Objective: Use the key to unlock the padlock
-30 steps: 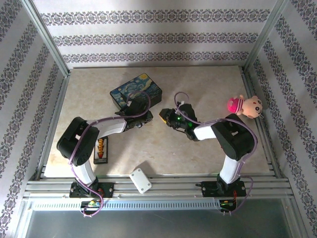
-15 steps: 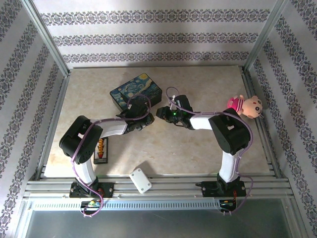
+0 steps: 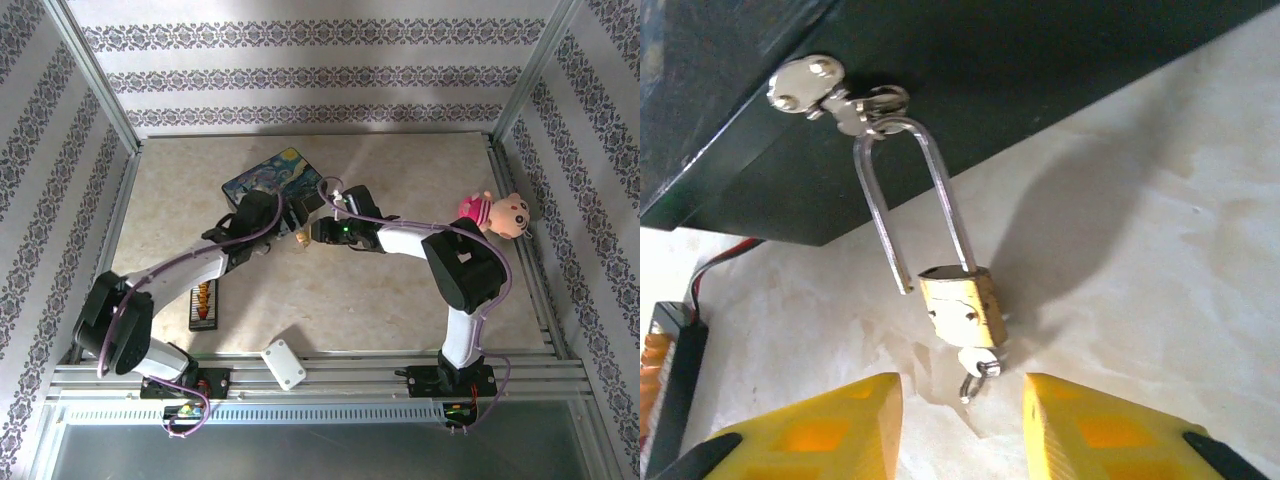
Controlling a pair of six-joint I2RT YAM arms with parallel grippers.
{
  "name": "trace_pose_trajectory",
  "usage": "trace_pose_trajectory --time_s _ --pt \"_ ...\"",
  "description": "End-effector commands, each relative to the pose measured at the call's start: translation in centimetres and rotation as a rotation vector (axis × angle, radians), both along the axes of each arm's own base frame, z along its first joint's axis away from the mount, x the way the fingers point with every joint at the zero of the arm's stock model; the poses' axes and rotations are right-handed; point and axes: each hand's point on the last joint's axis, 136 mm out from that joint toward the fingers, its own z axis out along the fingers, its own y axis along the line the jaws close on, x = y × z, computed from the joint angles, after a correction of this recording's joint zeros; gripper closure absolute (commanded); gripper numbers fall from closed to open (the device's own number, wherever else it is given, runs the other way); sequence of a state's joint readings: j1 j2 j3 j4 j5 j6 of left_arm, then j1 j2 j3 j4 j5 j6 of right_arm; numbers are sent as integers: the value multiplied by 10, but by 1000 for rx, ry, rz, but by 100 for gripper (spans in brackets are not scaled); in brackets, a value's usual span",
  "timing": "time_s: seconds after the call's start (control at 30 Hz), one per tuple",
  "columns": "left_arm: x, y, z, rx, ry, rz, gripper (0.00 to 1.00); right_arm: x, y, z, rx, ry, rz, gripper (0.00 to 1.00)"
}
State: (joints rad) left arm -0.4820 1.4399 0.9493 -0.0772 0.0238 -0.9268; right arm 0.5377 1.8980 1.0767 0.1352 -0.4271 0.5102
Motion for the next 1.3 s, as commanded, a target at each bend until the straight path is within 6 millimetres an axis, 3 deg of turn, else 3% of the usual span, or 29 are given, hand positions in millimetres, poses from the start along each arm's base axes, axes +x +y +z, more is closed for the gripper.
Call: trace_pose_trajectory --time_s 0.0,0.17,0.47,1.1,1.27 --pt "-5 52 -18 158 100 80 1 -3 4 -3 -142 -68 31 59" --pt "3 90 -12 181 101 151 1 -5 4 -11 -316 -101 44 41" --pt "21 129 -12 206 96 236 1 5 4 -16 -518 -139 11 40" --pt "33 136 -38 238 169 272 1 7 34 -27 -583 -142 62 39" --pt "34 146 -40 296 192 305 1 13 33 -33 -605 -127 28 39"
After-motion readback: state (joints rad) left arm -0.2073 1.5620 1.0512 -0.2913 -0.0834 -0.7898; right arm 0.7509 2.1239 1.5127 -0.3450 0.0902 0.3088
